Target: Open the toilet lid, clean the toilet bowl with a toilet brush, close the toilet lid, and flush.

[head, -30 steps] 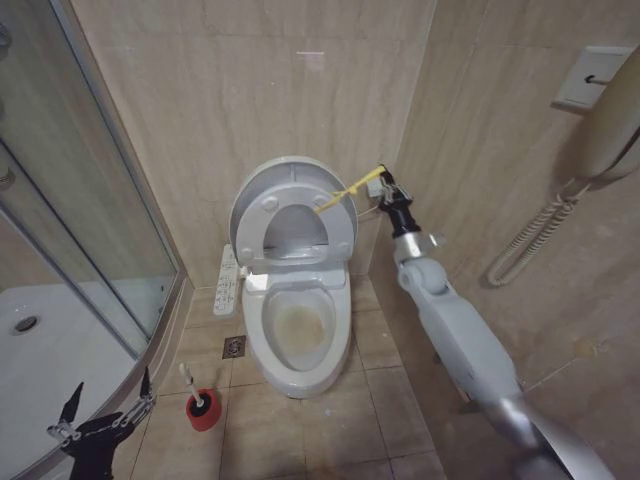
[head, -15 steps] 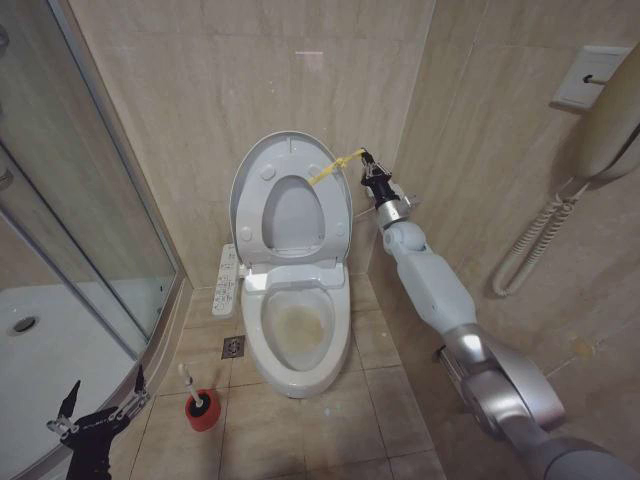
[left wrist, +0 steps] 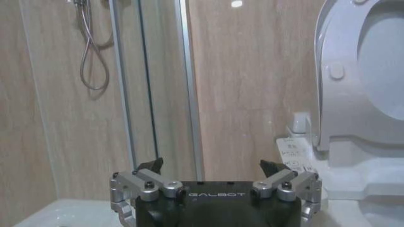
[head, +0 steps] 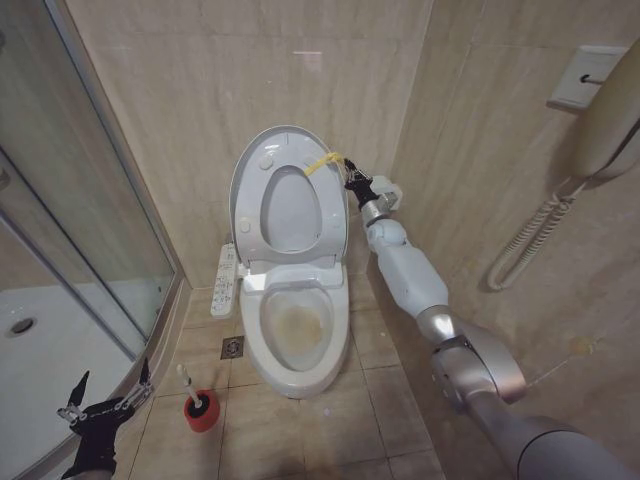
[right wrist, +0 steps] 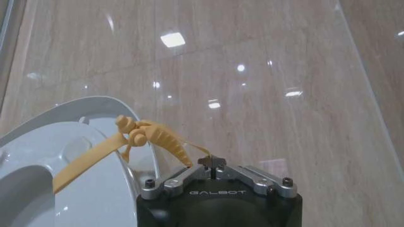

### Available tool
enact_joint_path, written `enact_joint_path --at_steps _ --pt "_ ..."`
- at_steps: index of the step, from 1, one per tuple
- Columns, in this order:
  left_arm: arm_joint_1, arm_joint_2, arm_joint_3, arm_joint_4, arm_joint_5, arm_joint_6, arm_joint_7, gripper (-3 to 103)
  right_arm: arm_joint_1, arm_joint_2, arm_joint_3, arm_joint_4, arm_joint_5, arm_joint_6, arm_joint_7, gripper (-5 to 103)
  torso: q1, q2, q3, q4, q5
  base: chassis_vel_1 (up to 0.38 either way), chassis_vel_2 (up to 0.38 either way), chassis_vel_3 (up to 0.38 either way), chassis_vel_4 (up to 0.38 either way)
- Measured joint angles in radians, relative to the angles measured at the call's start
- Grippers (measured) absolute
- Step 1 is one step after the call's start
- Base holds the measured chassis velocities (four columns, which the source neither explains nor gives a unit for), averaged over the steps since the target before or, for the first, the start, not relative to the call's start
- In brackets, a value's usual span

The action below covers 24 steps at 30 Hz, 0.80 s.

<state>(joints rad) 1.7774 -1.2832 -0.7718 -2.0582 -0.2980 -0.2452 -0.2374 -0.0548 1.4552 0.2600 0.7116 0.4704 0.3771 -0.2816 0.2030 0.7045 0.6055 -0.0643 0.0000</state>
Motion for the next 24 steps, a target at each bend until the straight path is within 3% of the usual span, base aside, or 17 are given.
enact_joint_path --at_steps 2,10,11,13,16,17,24 --pt "-0.003 0.0 0.003 0.004 0.0 -0.002 0.0 100 -0.007 -0.006 -0.006 0.018 0.0 -0.004 0.004 6 0.0 0.0 0.0 0.0001 0.0 0.0 0.0 0.0 0.0" --pt "-0.012 0.002 0.013 0.013 0.0 -0.002 0.001 100 -0.058 -0.041 -0.042 0.121 0.027 -0.014 0.011 6 0.0 0.0 0.0 0.0004 0.0 0.0 0.0 0.0 0.0" --pt "-0.014 0.005 0.014 0.016 0.0 -0.002 0.001 100 -0.078 -0.057 -0.056 0.16 0.043 -0.016 0.012 33 0.0 0.0 0.0 0.0009 0.0001 0.0 0.0 0.0 0.0" --pt "-0.018 0.009 0.015 0.018 -0.001 -0.002 0.001 100 -0.117 -0.087 -0.078 0.235 0.064 -0.017 0.018 33 0.0 0.0 0.0 0.0001 -0.0001 0.0 0.0 0.0 0.0" --pt "-0.02 0.012 0.015 0.019 -0.003 -0.001 0.001 100 -0.153 -0.111 -0.092 0.3 0.077 -0.018 0.023 33 0.0 0.0 0.0 0.0007 0.0002 0.0 0.0 0.0 0.0" --pt "-0.023 0.015 0.018 0.022 -0.004 0.0 0.001 100 -0.193 -0.137 -0.099 0.369 0.089 -0.02 0.034 60 0.0 0.0 0.0 0.0007 0.0001 0.0 0.0 0.0 0.0" --pt "-0.039 0.019 0.037 0.039 -0.004 0.003 0.001 100 -0.323 -0.211 -0.111 0.545 0.114 -0.009 0.068 60 0.0 0.0 0.0 0.0001 0.0002 0.0 0.0 0.0 0.0"
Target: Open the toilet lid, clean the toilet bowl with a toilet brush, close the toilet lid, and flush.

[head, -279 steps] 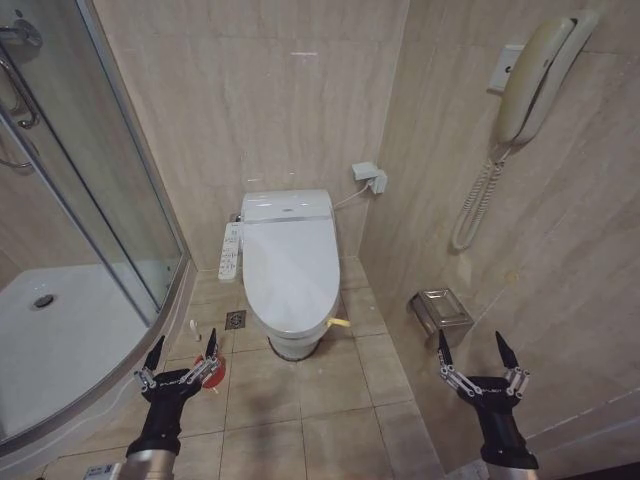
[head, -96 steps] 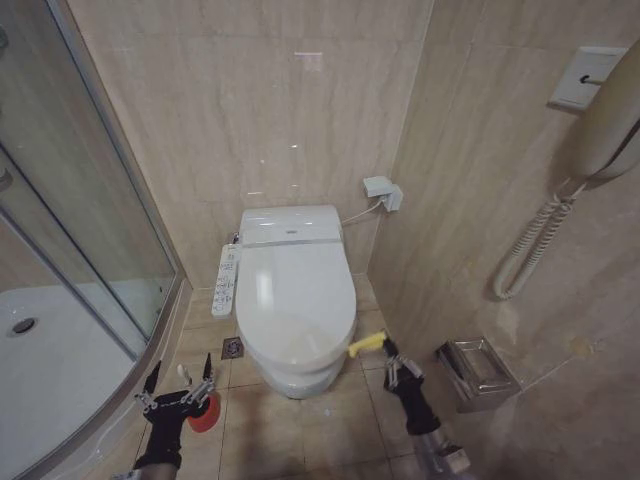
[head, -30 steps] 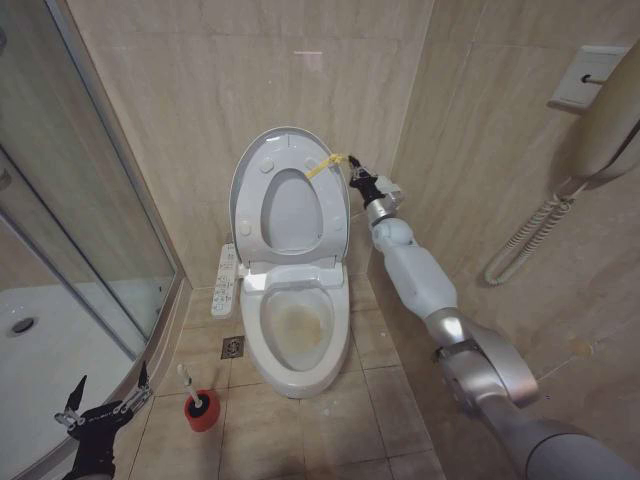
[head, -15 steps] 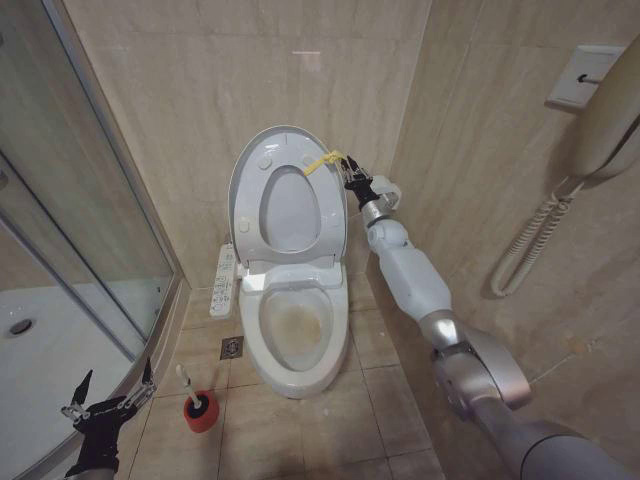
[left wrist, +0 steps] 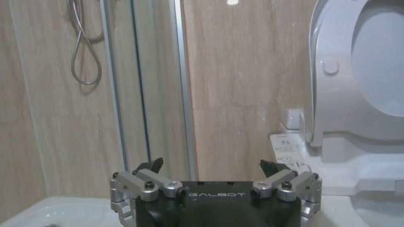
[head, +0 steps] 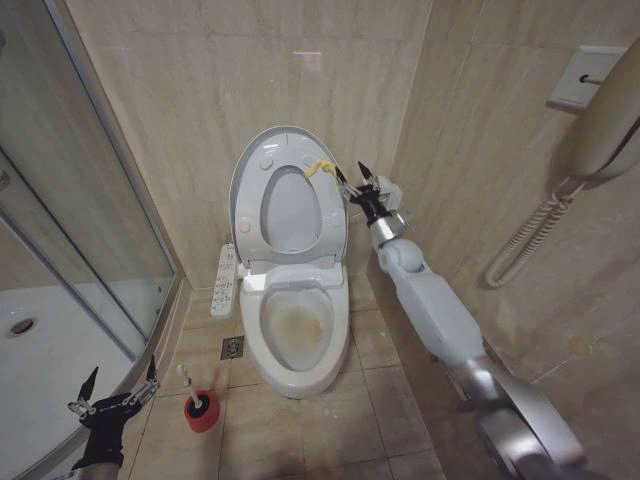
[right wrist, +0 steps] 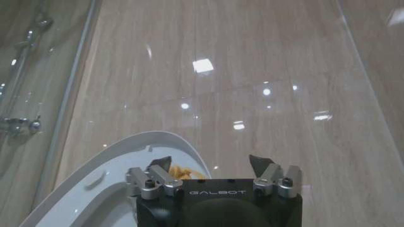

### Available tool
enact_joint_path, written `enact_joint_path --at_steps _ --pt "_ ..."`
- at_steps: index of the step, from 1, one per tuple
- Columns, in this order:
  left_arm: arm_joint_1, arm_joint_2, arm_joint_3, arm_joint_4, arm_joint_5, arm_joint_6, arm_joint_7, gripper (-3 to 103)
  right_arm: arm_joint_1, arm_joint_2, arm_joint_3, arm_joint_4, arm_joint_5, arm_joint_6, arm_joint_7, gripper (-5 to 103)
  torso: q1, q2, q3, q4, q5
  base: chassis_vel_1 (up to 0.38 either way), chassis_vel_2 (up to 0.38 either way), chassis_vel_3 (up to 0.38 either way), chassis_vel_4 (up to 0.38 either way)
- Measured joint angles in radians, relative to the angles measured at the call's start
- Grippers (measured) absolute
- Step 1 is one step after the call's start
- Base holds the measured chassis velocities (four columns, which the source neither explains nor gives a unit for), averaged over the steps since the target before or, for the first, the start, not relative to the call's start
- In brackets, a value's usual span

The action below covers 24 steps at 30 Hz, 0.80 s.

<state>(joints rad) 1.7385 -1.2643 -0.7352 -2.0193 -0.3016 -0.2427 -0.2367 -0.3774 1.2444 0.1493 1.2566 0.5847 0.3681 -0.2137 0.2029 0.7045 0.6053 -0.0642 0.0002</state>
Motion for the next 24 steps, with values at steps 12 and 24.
enact_joint_path --at_steps 12,24 --pt "-0.021 0.03 0.032 0.016 -0.001 -0.002 0.003 100 -0.337 -0.051 0.1 0.277 -0.004 0.069 0.033 100 0.0 0.0 0.0 0.0 0.0 0.0 0.0 0.0 0.0" --pt "-0.071 0.053 0.066 0.1 0.008 -0.103 0.115 100 -0.725 -0.029 0.301 0.641 -0.084 0.098 0.071 100 0.0 0.0 0.0 0.0004 -0.0003 0.0 0.0 0.0 0.0"
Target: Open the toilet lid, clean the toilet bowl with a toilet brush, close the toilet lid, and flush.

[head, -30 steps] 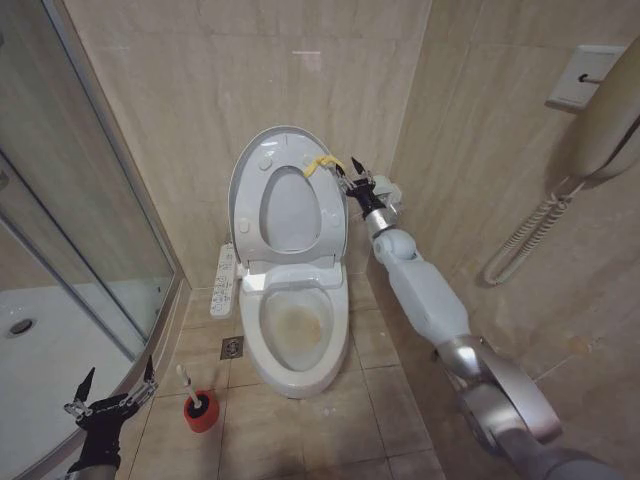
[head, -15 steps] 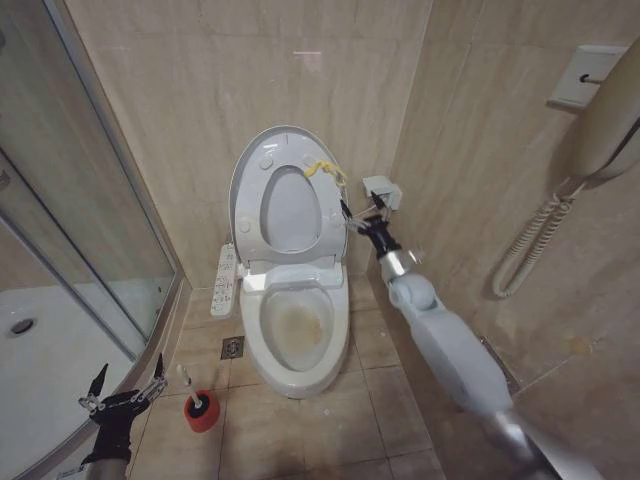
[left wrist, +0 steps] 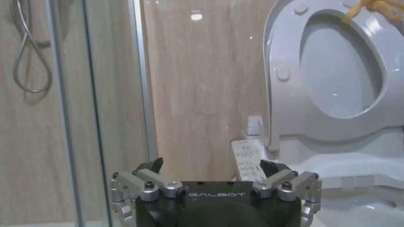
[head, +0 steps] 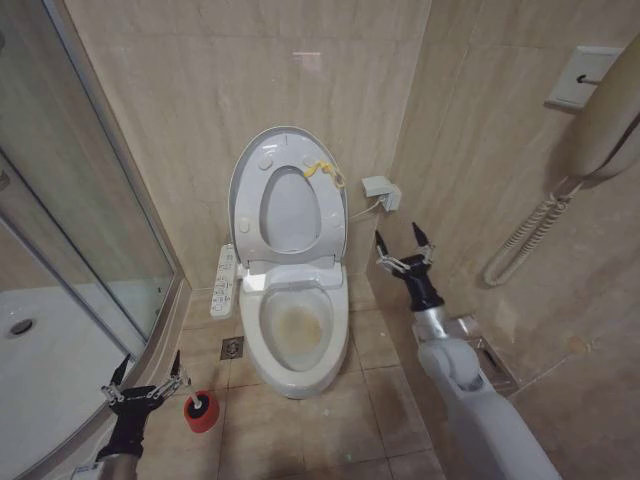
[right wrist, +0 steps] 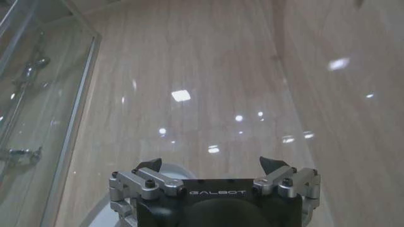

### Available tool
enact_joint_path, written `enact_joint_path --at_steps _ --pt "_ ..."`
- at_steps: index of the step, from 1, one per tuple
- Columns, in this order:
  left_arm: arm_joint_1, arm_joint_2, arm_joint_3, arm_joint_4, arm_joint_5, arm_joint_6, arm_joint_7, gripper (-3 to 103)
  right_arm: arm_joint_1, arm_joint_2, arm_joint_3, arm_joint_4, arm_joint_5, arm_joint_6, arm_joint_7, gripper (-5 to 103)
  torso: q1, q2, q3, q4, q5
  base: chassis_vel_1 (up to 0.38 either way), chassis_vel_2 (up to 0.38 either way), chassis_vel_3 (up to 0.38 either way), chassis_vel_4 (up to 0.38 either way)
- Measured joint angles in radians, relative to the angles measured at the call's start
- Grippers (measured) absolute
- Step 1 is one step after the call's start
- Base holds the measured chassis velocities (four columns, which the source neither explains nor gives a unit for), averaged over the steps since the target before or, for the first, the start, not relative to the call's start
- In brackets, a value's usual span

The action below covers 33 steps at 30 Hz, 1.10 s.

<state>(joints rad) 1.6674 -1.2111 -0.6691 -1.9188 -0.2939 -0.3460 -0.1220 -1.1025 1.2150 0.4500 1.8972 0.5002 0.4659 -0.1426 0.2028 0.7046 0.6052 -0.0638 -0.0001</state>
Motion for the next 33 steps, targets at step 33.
enact_joint_path --at_steps 33 --pt "-0.281 0.056 -0.073 0.445 -0.003 -0.314 0.493 100 -0.514 0.245 0.121 0.122 -0.258 0.098 0.119 100 0.0 0.0 0.0 0.0001 0.0 0.0 0.0 0.0 0.0"
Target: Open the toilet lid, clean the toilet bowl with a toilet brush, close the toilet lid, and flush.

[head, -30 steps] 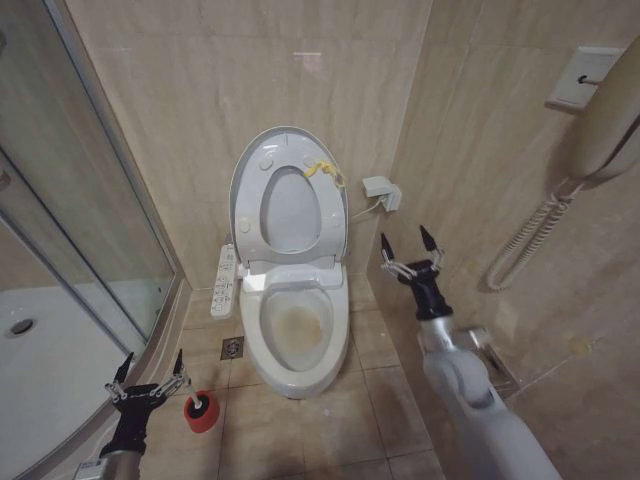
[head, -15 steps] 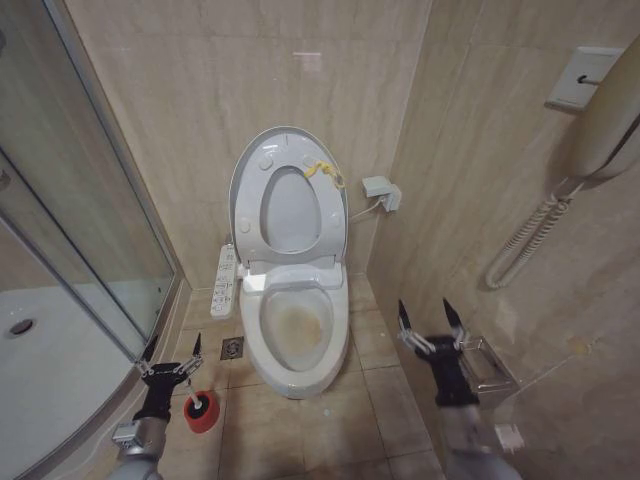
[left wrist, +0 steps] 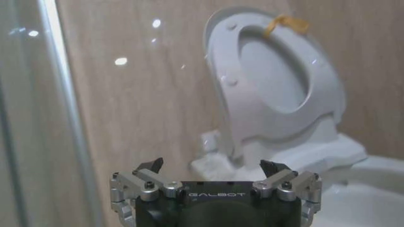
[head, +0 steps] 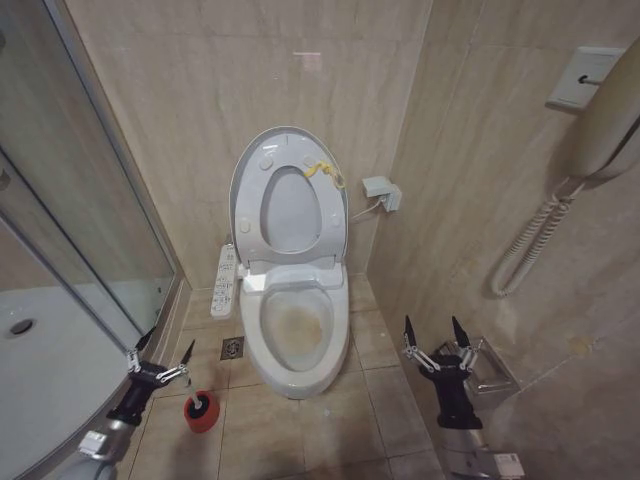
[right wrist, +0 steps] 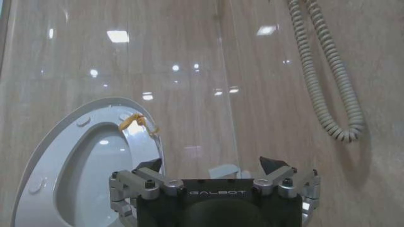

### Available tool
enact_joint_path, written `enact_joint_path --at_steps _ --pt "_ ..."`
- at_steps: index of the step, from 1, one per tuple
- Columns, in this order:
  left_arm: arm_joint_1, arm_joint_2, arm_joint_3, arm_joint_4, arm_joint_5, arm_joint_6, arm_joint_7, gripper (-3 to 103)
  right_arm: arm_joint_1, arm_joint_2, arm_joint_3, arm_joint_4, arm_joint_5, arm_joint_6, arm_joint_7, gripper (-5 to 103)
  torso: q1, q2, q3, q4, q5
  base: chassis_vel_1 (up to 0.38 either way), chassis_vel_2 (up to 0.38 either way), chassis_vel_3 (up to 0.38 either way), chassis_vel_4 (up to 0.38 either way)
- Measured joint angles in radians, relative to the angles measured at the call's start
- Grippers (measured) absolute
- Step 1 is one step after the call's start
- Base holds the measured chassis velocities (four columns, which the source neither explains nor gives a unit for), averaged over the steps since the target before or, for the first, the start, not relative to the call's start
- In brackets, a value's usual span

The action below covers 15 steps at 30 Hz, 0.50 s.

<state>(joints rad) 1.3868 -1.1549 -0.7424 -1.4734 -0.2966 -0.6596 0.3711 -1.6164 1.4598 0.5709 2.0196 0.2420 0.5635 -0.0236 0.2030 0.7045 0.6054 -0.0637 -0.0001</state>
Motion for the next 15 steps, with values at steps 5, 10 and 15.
enact_joint_path --at_steps 5,10,15 --pt "-0.016 -0.005 -0.004 0.132 -0.025 -0.005 0.029 100 0.02 0.007 -0.01 -0.021 -0.004 0.01 -0.002 100 0.0 0.0 0.0 0.0 0.0002 0.0 0.0 0.0 0.0" --pt "-0.063 -0.003 0.043 0.269 -0.06 -0.006 0.061 100 0.021 0.003 -0.012 -0.025 -0.005 0.017 -0.003 100 0.0 0.0 0.0 -0.0002 0.0 0.0 0.0 0.0 0.0" --pt "-0.153 -0.01 0.122 0.408 -0.074 -0.003 0.068 100 0.009 -0.015 -0.008 -0.025 -0.004 0.027 -0.003 100 0.0 0.0 0.0 -0.0005 0.0 0.0 0.0 0.0 0.0"
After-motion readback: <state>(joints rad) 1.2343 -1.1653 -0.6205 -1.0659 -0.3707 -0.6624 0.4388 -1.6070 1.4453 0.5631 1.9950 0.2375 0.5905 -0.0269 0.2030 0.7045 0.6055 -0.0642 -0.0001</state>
